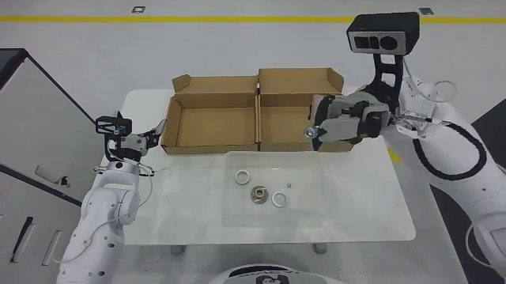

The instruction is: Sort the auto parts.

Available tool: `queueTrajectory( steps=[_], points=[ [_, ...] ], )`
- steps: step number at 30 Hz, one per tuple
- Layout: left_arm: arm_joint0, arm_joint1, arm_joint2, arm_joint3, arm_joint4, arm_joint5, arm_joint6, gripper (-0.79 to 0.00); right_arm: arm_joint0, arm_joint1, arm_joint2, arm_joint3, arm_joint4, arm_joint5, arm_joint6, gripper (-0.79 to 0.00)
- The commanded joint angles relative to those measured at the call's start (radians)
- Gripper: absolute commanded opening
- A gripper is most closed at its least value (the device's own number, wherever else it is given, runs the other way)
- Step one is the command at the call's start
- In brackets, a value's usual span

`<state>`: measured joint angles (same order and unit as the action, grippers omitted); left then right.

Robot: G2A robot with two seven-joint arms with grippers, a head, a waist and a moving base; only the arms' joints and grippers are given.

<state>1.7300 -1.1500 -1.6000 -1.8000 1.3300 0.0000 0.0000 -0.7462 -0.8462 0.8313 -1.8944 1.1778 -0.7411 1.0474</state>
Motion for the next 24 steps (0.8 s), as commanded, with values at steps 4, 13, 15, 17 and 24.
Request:
queueTrajectory(
  steps=[4, 13, 15, 17, 24],
  points=[
    [0.000, 0.000, 0.000, 0.000, 0.000, 0.000, 0.000, 0.000, 0.007, -0.035, -0.006, -0.030, 0.174, 0.009, 0.040, -0.785],
    [0.000, 0.000, 0.000, 0.000, 0.000, 0.000, 0.000, 0.000, 0.018, -0.111, 0.013, 0.004, 0.231, 0.053, 0.084, -0.785],
    [0.000, 0.000, 0.000, 0.000, 0.000, 0.000, 0.000, 0.000, 0.016, -0.119, 0.019, 0.032, 0.173, 0.053, 0.084, -0.785],
    [0.000, 0.000, 0.000, 0.000, 0.000, 0.000, 0.000, 0.000, 0.020, -0.124, 0.024, 0.060, 0.088, 0.062, 0.069, -0.785],
    [0.000, 0.000, 0.000, 0.000, 0.000, 0.000, 0.000, 0.000, 0.016, -0.138, 0.044, 0.050, -0.084, 0.132, -0.041, -0.785]
  ],
)
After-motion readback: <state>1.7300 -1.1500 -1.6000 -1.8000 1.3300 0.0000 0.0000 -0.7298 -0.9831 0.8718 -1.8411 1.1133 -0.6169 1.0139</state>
